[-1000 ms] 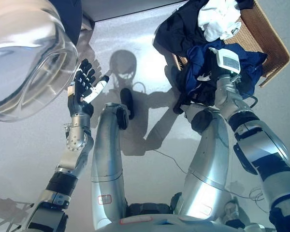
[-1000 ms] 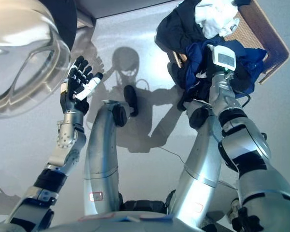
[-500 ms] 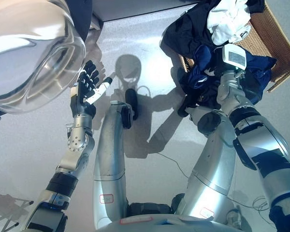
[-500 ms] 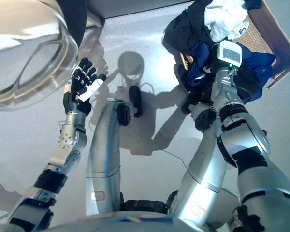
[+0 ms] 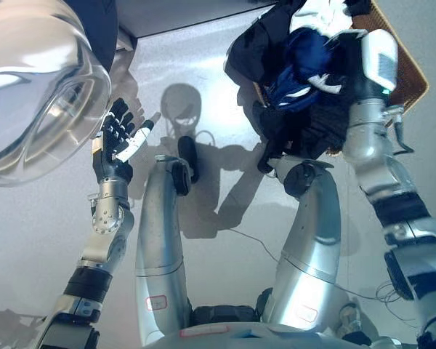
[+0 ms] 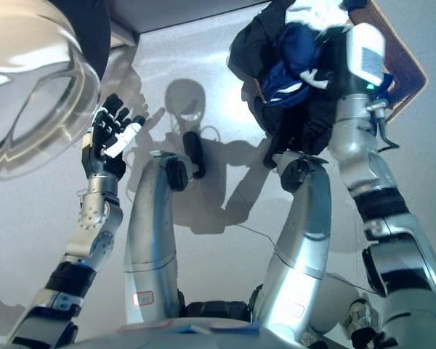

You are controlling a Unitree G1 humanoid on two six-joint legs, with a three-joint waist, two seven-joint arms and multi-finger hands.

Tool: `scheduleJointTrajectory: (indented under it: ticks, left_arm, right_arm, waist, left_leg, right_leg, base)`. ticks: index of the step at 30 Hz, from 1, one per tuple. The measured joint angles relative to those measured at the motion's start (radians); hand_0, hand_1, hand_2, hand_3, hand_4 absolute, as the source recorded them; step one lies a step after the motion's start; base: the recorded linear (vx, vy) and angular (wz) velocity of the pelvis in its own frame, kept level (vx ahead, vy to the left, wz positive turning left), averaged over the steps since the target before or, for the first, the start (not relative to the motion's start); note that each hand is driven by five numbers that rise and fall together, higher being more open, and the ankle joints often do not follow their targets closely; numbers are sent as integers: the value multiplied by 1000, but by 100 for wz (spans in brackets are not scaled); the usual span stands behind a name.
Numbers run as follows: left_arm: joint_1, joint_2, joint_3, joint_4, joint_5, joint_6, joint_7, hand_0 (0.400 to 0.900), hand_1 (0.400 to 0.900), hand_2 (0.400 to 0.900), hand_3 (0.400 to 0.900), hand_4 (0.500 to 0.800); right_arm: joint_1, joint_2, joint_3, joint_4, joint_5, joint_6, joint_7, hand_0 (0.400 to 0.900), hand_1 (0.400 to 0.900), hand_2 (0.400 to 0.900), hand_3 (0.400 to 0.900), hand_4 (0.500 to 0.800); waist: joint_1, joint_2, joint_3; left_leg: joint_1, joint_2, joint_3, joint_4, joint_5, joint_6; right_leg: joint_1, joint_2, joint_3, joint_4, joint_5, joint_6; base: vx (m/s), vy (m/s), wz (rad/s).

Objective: Put the clothes in the basket into the washing machine.

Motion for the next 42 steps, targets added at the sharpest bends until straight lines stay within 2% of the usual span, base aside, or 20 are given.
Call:
scheduleJointTrajectory:
  ticks: [2, 4, 9, 11, 13, 16, 20, 22, 26, 28, 32, 35, 41, 42]
  left_arm:
    - [12, -8, 17, -2, 0, 0, 7, 900, 900, 900, 900, 800]
    - [30, -8, 31, -17, -2, 7, 13, 900, 900, 900, 900, 800]
    - [41, -21, 33, -42, -42, 18, 3, 900, 900, 900, 900, 800]
    - [43, -23, 37, -41, -64, 31, -4, 900, 900, 900, 900, 800]
    - [40, -27, 32, -36, -90, 41, -19, 900, 900, 900, 900, 800]
    - [36, -30, 17, -47, -116, 37, -52, 900, 900, 900, 900, 800]
    - [31, -28, 13, -34, -151, 37, -70, 900, 900, 900, 900, 800]
    - [29, -24, 0, -19, -158, 38, -81, 900, 900, 900, 900, 800]
    - [31, -19, -64, 7, -158, 35, -109, 900, 900, 900, 900, 800]
    - [6, -15, -89, 10, -158, 35, -125, 900, 900, 900, 900, 800]
    - [-45, 17, -135, 21, -156, 35, -152, 900, 900, 900, 900, 800]
    - [-53, 31, -147, 34, -154, 35, -154, 900, 900, 900, 900, 800]
    - [-59, 44, -168, 23, -148, 34, -173, 900, 900, 900, 900, 800]
    - [-60, 47, -170, 21, -148, 34, -174, 900, 900, 900, 900, 800]
  right_arm:
    - [80, 27, -86, -101, 108, -30, -1, 400, 400, 400, 400, 500]
    - [140, 80, -136, -172, 284, -95, 5, 400, 400, 400, 400, 500]
    - [151, 212, -96, -181, 750, -167, 128, 400, 400, 400, 400, 500]
    - [94, 265, -27, -149, 994, -187, 207, 400, 400, 400, 400, 500]
    - [-22, 375, 12, -67, 1215, -192, 249, 400, 400, 400, 400, 500]
    - [-217, 439, 51, 59, 1390, -222, 302, 400, 400, 400, 400, 500]
    - [-489, 449, 28, 253, 1458, -264, 308, 400, 400, 400, 400, 500]
    - [-637, 456, -1, 433, 1490, -274, 306, 400, 400, 400, 400, 500]
    - [-724, 442, -19, 689, 1497, -277, 286, 400, 400, 400, 400, 500]
    - [-762, 418, -58, 794, 1498, -269, 268, 400, 400, 400, 400, 500]
    - [-772, 334, -83, 914, 1497, -243, 237, 400, 400, 400, 400, 500]
    - [-773, 316, -85, 967, 1496, -217, 230, 400, 400, 400, 400, 500]
    - [-811, 235, -78, 994, 1494, -189, 226, 400, 400, 400, 400, 500]
    - [-821, 217, -78, 994, 1492, -186, 227, 620, 620, 620, 620, 632]
  waist:
    - [-15, 0, 0]
    - [-26, -1, 0]
    - [-39, -1, -1]
    - [-33, -1, -1]
    - [-29, 0, -4]
    - [10, 0, -11]
    - [62, 1, -13]
    - [86, 1, -15]
    - [129, 2, -144]
    - [158, 4, -146]
    - [212, 14, -143]
    - [233, 30, -141]
    - [289, 81, -143]
    - [295, 85, -142]
  left_leg:
    - [3, 0, 0, -10, 1, 2]
    - [3, 2, -4, -11, 0, 1]
    - [28, 11, -2, -37, 3, -4]
    - [47, 12, -8, -60, 8, -10]
    - [81, 11, -23, -99, 22, -25]
    - [123, 10, -41, -163, 48, -51]
    - [172, 9, -57, -229, 83, -77]
    - [216, 8, -67, -268, 92, -90]
    - [152, -11, -91, -288, 104, -104]
    - [138, -25, -104, -289, 110, -111]
    - [106, -52, -121, -287, 121, -117]
    - [93, -63, -130, -284, 126, -118]
    - [36, -96, -148, -254, 128, -116]
    - [27, -102, -149, -249, 128, -115]
  right_leg:
    - [3, 5, 0, -17, 4, 6]
    - [7, 13, -3, -24, 6, 10]
    - [25, 20, -9, -47, 6, 10]
    - [47, 18, -28, -65, 6, 10]
    - [88, 20, -53, -89, 7, 11]
    - [137, 19, -87, -122, 6, 9]
    - [194, 15, -121, -134, -12, -16]
    - [240, 15, -143, -151, -15, -24]
    - [187, -6, -172, -133, -48, -31]
    - [180, -21, -186, -115, -59, -35]
    - [156, -56, -201, -77, -90, -39]
    - [151, -75, -212, -58, -104, -42]
    - [116, -128, -227, 8, -146, -40]
    - [110, -140, -229, 20, -152, -39]
  base:
    - [0, 0, 0]
    - [11, -4, 2]
    - [33, -12, 6]
    - [41, -43, 13]
    - [38, -67, 23]
    - [34, -75, 26]
    - [32, -69, 27]
    - [30, -65, 29]
    - [35, -70, 33]
    - [33, -88, 39]
    - [14, -60, 32]
    - [12, -40, 24]
    - [26, -29, 29]
    - [35, -18, 25]
